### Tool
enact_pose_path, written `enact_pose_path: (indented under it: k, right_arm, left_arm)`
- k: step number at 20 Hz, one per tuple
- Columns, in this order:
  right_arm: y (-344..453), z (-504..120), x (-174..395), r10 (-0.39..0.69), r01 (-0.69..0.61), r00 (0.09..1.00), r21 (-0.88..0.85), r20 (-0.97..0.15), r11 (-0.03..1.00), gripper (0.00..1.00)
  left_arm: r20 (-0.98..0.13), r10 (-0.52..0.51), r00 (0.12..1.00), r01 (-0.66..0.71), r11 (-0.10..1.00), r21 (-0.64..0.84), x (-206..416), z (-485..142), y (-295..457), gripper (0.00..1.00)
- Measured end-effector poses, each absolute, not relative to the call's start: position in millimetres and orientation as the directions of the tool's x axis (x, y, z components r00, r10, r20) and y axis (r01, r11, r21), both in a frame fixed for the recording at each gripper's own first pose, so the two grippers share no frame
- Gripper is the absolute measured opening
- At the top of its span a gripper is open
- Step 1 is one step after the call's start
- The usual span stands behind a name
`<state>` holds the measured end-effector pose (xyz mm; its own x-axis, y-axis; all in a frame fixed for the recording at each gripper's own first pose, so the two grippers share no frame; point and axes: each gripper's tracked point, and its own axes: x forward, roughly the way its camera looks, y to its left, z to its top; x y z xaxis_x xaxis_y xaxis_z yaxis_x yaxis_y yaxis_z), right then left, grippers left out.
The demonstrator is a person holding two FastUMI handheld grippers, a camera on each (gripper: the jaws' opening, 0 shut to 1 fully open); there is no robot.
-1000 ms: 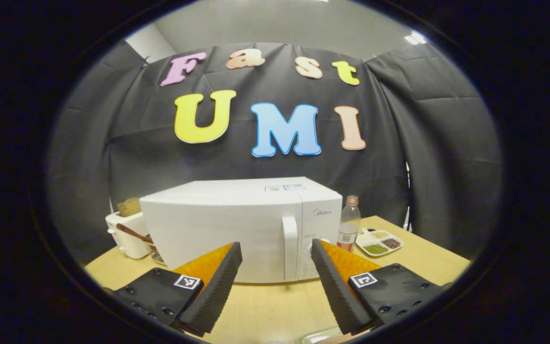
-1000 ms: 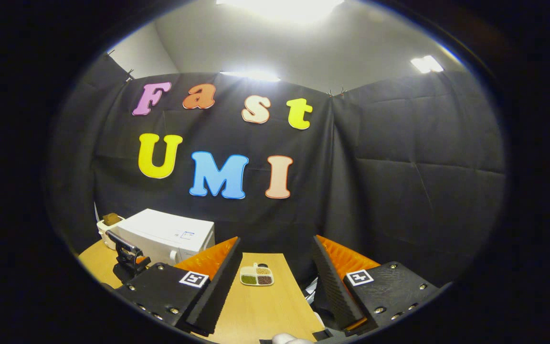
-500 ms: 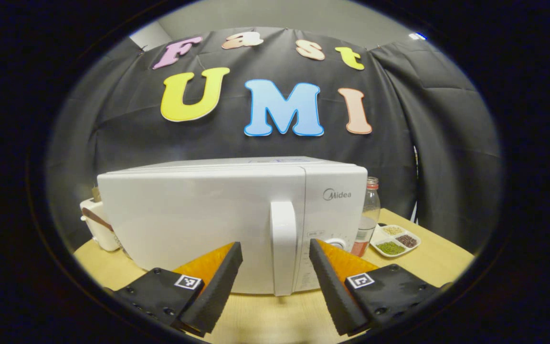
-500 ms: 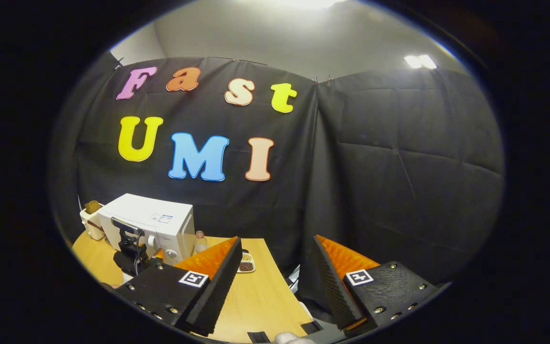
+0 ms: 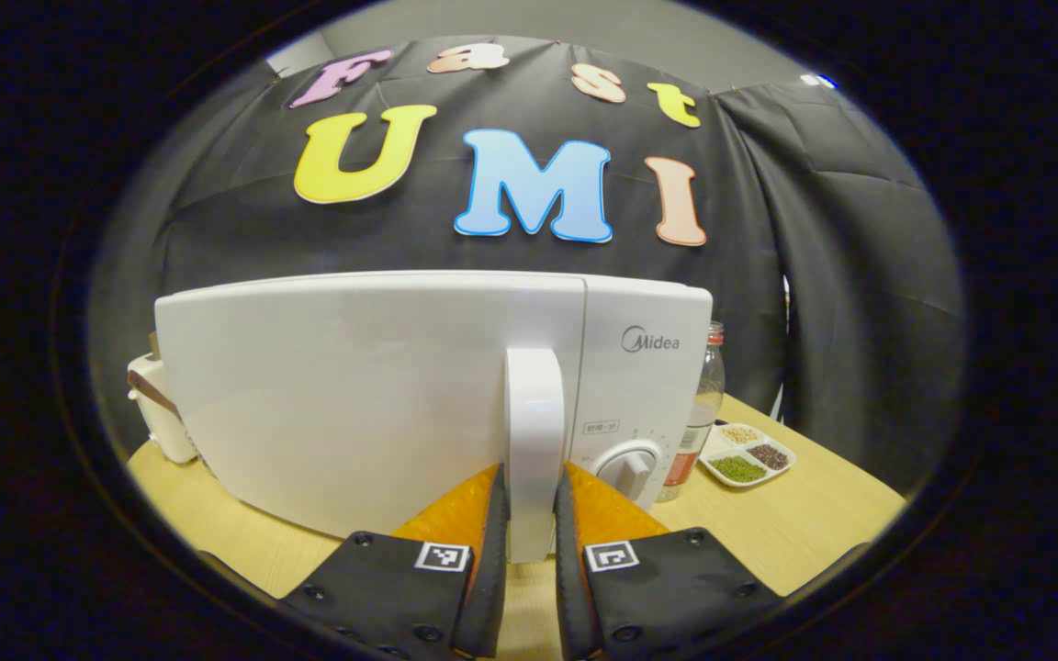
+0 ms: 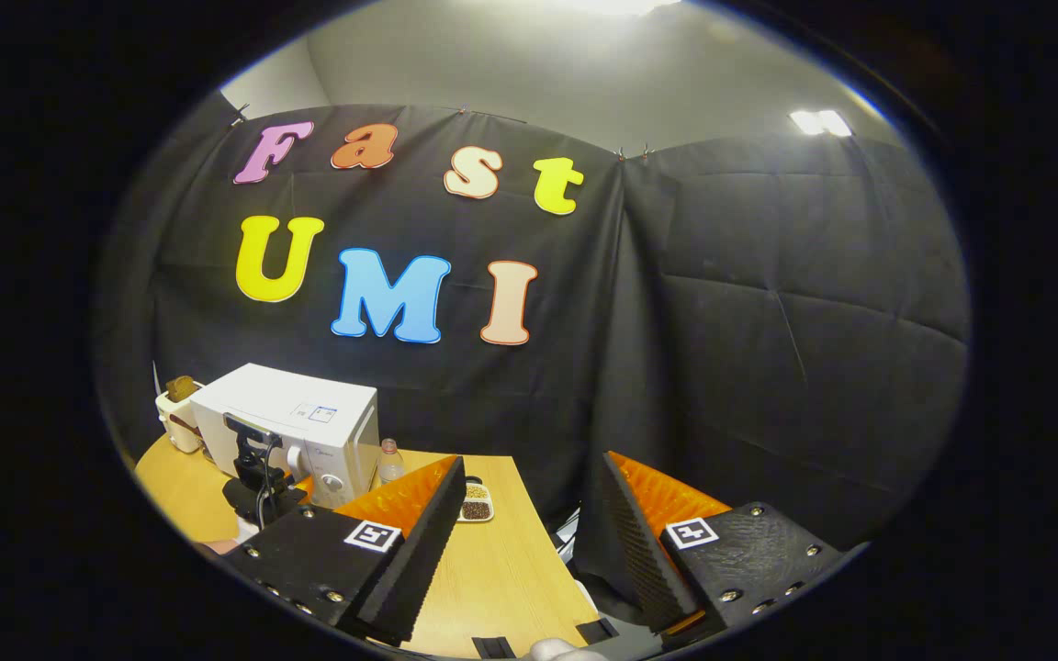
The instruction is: Open the microwave oven with the left hand, put the food in, and close the microwave oven.
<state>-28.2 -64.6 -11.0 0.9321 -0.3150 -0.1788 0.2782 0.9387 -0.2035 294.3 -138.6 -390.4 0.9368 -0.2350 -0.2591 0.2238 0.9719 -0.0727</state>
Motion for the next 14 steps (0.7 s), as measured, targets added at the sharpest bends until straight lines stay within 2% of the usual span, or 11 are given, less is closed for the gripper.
enact_pose_path:
  k: [7, 9, 10, 11, 13, 14]
  right_arm:
    - [-69.9, -15.9, -40.3, -0.312, 0.273, 0.931, -0.208, -0.188, 0.939, 0.89]
    - [-73.2, -11.0, -44.9, -0.314, 0.277, 0.933, -0.206, -0.177, 0.939, 0.89]
    - [-74.9, -10.7, -47.9, -0.315, 0.279, 0.933, -0.206, -0.174, 0.938, 0.87]
    - [-76.4, -10.6, -49.2, -0.311, 0.276, 0.934, -0.203, -0.173, 0.940, 0.89]
    - [-81.0, -13.9, -50.4, -0.310, 0.278, 0.934, -0.185, -0.178, 0.943, 0.89]
    - [-80.1, -19.2, -52.1, -0.300, 0.270, 0.934, -0.166, -0.192, 0.948, 0.89]
  left_arm:
    - [-0.295, -0.216, 0.931, 0.210, 0.976, -0.052, 291.8, -392.1, -137.1, 0.16]
    - [-0.303, -0.215, 0.929, 0.208, 0.977, -0.055, 291.4, -390.9, -136.8, 0.16]
    - [-0.323, -0.215, 0.922, 0.209, 0.976, -0.055, 286.6, -392.6, -135.8, 0.16]
    - [-0.360, -0.212, 0.909, 0.200, 0.977, -0.071, 271.6, -401.5, -132.7, 0.16]
    - [-0.286, -0.204, 0.936, 0.198, 0.979, -0.051, 246.9, -385.2, -122.1, 0.16]
    - [-0.296, -0.195, 0.935, 0.194, 0.980, -0.031, 236.2, -386.6, -117.9, 0.16]
